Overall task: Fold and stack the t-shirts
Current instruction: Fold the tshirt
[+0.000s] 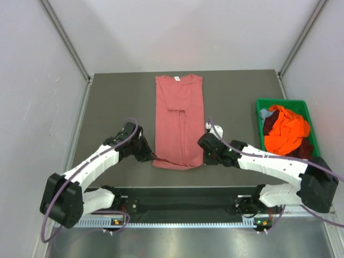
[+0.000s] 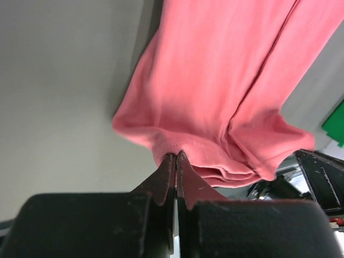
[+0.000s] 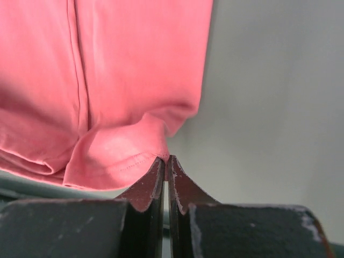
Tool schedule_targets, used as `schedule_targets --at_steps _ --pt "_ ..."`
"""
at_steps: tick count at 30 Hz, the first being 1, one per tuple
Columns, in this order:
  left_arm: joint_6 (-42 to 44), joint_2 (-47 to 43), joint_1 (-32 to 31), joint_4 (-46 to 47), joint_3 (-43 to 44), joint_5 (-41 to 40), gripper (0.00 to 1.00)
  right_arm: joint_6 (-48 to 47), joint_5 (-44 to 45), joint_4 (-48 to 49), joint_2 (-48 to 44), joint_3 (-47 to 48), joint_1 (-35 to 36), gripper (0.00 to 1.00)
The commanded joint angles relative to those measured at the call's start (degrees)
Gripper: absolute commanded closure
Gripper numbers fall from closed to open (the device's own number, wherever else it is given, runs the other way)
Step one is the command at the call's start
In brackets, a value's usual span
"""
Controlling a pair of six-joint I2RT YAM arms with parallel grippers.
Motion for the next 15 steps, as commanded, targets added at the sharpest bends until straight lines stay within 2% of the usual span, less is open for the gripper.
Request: schedule_targets --at_steps 1,5,11,15 --pt "3.2 3.7 2.0 6.0 4.6 3.8 1.00 -7.4 0.1 1.1 2.7 5.7 -3.8 1.00" --pt "6.0 11.1 3.9 7.6 11.8 4.0 1.00 -12.6 -0.6 1.7 7.4 10.6 -8.1 1.00" --pt "10.2 22.4 9.0 3.5 23.3 4.0 1.00 -19.3 -0.9 4.1 14.3 16.7 -13.4 1.00" --pt "12.7 29.3 10.0 4.4 29.7 3.6 1.00 -23.1 -1.2 4.3 21.0 24.5 -15.5 1.00"
